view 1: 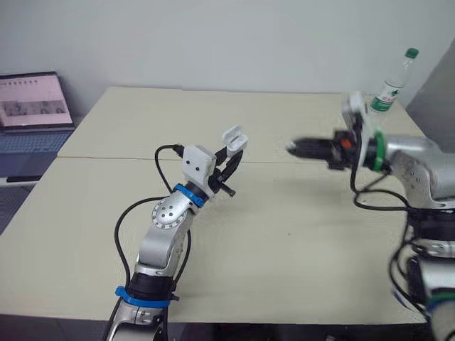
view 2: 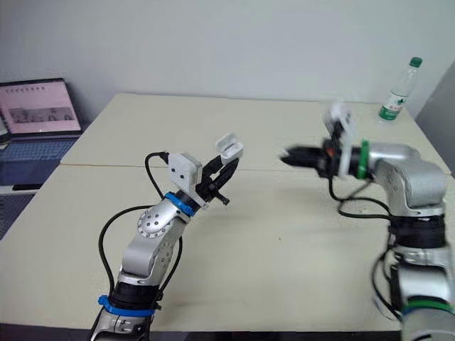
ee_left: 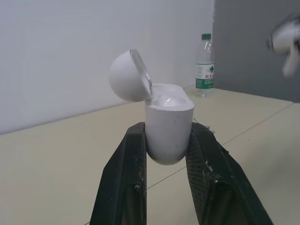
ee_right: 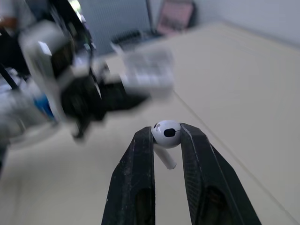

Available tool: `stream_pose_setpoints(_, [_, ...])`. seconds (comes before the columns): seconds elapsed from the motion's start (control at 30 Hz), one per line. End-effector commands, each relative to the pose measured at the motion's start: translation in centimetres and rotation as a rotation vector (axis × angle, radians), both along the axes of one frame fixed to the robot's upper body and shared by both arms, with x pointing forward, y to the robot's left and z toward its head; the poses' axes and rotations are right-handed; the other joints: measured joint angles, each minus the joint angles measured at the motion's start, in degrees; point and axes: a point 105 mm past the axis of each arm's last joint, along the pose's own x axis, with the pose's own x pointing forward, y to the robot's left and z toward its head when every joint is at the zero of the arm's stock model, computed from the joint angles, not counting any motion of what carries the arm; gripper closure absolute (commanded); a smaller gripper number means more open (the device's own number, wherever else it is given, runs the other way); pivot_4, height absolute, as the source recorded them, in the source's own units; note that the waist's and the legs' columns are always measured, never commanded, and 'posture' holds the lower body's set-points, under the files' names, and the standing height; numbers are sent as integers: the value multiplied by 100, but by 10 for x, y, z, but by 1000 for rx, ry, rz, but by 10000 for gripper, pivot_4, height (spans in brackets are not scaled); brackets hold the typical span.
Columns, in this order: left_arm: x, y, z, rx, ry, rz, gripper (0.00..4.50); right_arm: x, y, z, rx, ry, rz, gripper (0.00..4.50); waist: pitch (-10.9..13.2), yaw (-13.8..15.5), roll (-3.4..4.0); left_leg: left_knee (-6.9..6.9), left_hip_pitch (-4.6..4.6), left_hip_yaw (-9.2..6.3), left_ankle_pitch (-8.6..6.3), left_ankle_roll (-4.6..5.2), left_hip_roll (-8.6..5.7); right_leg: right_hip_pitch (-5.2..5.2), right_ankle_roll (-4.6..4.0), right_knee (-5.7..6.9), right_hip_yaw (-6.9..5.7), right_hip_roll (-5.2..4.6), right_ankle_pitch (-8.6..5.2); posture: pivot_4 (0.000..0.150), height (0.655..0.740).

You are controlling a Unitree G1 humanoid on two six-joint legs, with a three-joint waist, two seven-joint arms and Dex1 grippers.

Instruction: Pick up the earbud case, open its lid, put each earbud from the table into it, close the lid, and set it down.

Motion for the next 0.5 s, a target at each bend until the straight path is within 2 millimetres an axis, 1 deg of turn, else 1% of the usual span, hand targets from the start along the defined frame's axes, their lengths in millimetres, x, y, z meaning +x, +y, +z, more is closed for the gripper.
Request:
stream_pose_setpoints(0.03, [-5,-2,16,-24,-44,-35,37256,-5,15,19,155,-14,-78,40836,-1,96,-2,0,-6,-2,-1,0,-7,0,0,-5,-1,-7,0,1500,7400])
stream_pose_setpoints(0.13, [-5,-2,20,-42,-37,-44,37256,-8,34,22,239,-17,-101,40836,-1,113,-1,5,-25,-3,-2,3,-28,-8,0,-9,0,-29,0,1500,7400])
stream_pose_setpoints(0.23, [-3,-1,26,-60,-35,-51,37256,-8,47,18,271,-14,-126,40836,-1,104,-2,8,-29,-5,-3,6,-32,-11,1,-6,-5,-33,1,1500,7400])
stream_pose_setpoints(0.33, [-1,-3,31,-66,-38,-56,37256,-6,55,12,280,-13,-144,40836,-1,57,-1,8,-26,-11,-1,6,-22,-11,1,-2,-10,-18,1,1500,7400])
stream_pose_setpoints(0.5, [-1,-4,35,-62,-48,-63,37256,-2,62,2,268,-3,-166,40836,-1,2,-1,6,-20,-10,-1,6,-7,-11,0,0,-8,5,0,1500,7400])
